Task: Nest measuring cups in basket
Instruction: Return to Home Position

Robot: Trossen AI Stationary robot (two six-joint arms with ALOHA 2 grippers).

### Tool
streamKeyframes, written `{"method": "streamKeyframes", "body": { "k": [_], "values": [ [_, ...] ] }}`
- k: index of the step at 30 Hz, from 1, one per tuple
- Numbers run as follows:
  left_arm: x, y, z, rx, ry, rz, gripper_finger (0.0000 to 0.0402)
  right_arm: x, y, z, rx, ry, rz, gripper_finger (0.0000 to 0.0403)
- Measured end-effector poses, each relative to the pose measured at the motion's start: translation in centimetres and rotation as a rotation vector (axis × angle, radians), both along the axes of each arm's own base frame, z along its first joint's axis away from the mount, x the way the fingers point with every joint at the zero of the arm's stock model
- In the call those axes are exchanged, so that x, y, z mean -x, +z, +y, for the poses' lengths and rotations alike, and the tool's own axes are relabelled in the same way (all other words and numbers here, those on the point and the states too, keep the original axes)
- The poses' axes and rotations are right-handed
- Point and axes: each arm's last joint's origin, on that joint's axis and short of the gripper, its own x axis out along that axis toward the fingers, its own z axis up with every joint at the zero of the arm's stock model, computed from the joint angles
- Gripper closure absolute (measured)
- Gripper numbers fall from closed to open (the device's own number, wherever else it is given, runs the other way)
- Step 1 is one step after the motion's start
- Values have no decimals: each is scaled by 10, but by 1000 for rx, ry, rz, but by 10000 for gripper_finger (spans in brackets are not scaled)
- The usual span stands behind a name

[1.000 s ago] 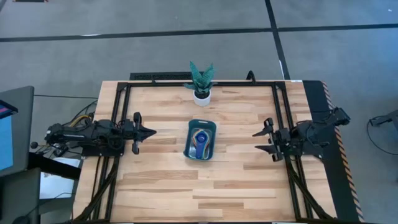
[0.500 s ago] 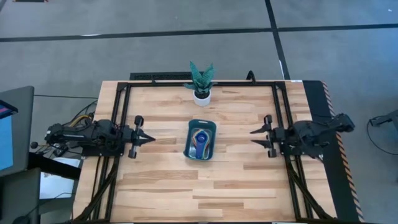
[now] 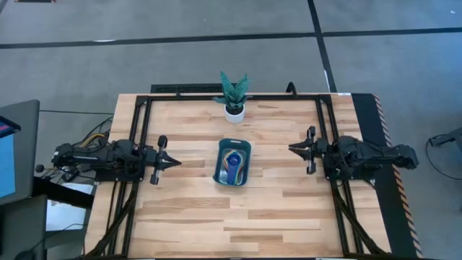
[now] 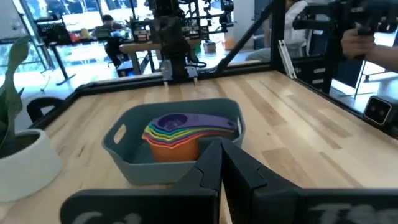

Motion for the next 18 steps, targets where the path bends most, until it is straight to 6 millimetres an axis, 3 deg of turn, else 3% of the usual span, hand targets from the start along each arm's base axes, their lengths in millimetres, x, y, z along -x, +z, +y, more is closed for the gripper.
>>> {"method": "streamKeyframes", "body": {
  "k": [5, 18],
  "values": [
    [0, 0, 1, 20, 42, 3, 401, 0, -2, -1, -32, 39, 14, 391],
    [-6, -8, 0, 43, 28, 100, 401, -7, -11, -2, 13, 15, 135, 388]
  ]
}}
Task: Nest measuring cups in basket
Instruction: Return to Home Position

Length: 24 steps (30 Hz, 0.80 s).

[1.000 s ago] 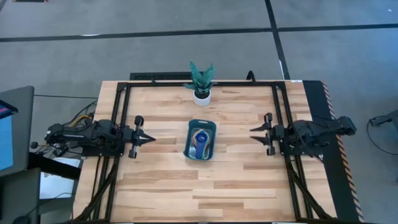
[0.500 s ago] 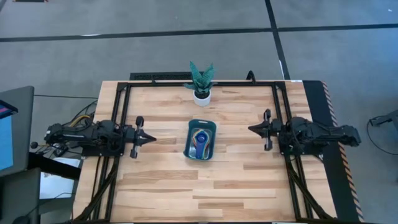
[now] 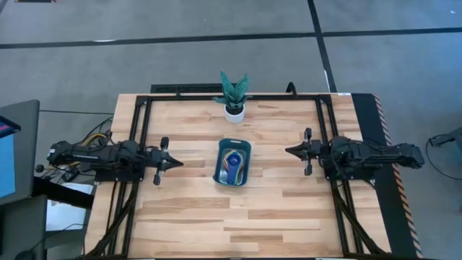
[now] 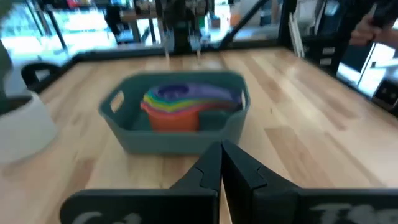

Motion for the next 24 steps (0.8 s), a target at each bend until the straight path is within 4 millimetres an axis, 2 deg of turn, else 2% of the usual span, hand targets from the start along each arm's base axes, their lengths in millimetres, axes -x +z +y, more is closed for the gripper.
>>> {"method": "streamKeyframes", "body": {
  "k": [9, 19, 24],
  "values": [
    [-7, -11, 0, 71, 11, 133, 401, -3, -5, 0, -145, -15, 43, 340],
    [-8, -14, -1, 78, 13, 160, 401, -3, -4, 0, -155, -21, 23, 338],
    [-8, -13, 0, 68, 14, 157, 401, -3, 10, -4, -114, -99, -122, 338]
  ]
}}
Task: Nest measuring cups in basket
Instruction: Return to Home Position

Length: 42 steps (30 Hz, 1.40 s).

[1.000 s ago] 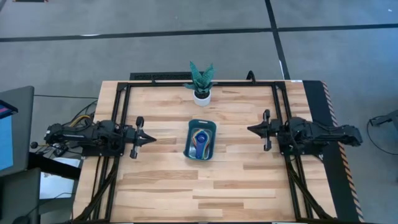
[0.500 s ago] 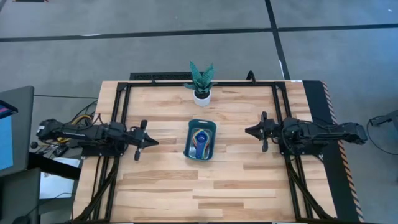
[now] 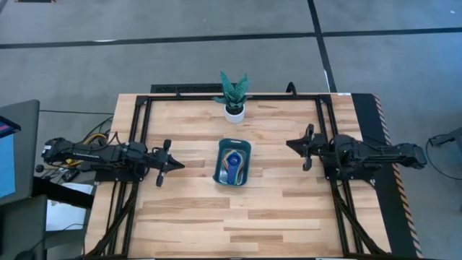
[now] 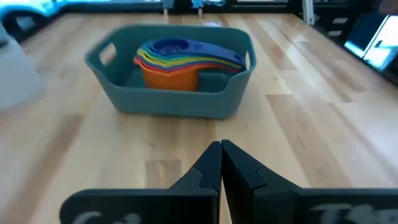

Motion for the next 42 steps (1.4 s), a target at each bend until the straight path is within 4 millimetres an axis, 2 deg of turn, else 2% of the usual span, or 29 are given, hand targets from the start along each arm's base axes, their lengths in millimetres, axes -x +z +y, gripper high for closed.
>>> {"method": "streamKeyframes", "body": {
  "k": [2, 6, 12, 21, 29, 42],
  "values": [
    [-1, 4, 1, -50, 39, -39, 401, 0, 5, 0, 46, 15, -44, 337],
    [-2, 22, 5, -58, 160, -228, 401, 0, 9, 1, 101, 68, -82, 337],
    [1, 33, 1, -126, 34, -345, 401, 0, 4, -1, 108, 46, -20, 337],
    [5, 27, 3, -49, 98, -294, 401, 0, 0, -2, 101, 40, 16, 337],
    [15, 27, 5, 4, 125, -315, 401, 0, -2, -2, 100, 40, 44, 337],
    [12, 21, 4, 14, 125, -243, 401, 0, -8, -2, 95, 42, 104, 337]
  ]
}}
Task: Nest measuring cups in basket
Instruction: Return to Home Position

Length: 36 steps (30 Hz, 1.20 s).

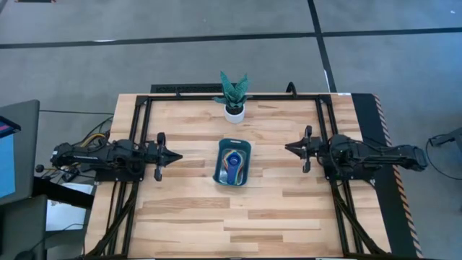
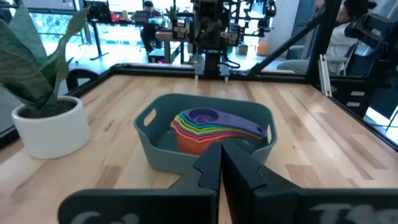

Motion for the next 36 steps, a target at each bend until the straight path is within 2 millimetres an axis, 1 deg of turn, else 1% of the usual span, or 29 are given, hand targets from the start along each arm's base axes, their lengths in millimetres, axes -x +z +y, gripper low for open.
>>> {"method": "streamKeyframes", "body": {
  "k": [13, 36],
  "values": [
    [0, 0, 0, -2, 1, -3, 402, 1, -6, 0, -6, 0, 66, 337],
    [0, 0, 0, -2, 2, -3, 401, 1, -7, 0, -7, 0, 71, 337]
  ]
}}
